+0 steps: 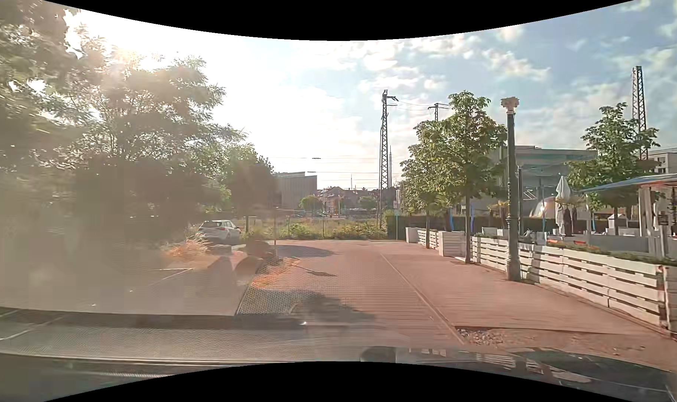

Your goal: Follow the waypoints while adhering to traffic rules and regulations

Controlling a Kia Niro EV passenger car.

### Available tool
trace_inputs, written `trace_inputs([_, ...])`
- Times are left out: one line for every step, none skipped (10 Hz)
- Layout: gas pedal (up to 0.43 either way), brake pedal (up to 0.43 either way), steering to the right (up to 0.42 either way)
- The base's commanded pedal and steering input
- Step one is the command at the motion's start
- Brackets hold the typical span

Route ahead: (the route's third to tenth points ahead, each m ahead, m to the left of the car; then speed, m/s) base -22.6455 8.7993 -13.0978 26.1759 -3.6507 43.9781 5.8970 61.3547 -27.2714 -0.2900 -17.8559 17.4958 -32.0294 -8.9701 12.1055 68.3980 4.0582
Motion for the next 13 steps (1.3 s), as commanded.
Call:
trace_inputs([0.000, 0.000, 0.016])
trace_inputs([0.000, 0.000, 0.016])
trace_inputs([0.000, 0.000, 0.018])
trace_inputs([0.000, 0.000, 0.022])
trace_inputs([0.000, 0.000, 0.029])
trace_inputs([0.000, 0.018, 0.034])
trace_inputs([0.000, 0.067, 0.036])
trace_inputs([0.000, 0.085, 0.036])
trace_inputs([0.000, 0.091, 0.036])
trace_inputs([0.000, 0.104, 0.036])
trace_inputs([0.000, 0.122, 0.036])
trace_inputs([0.000, 0.134, 0.034])
trace_inputs([0.000, 0.140, 0.030])
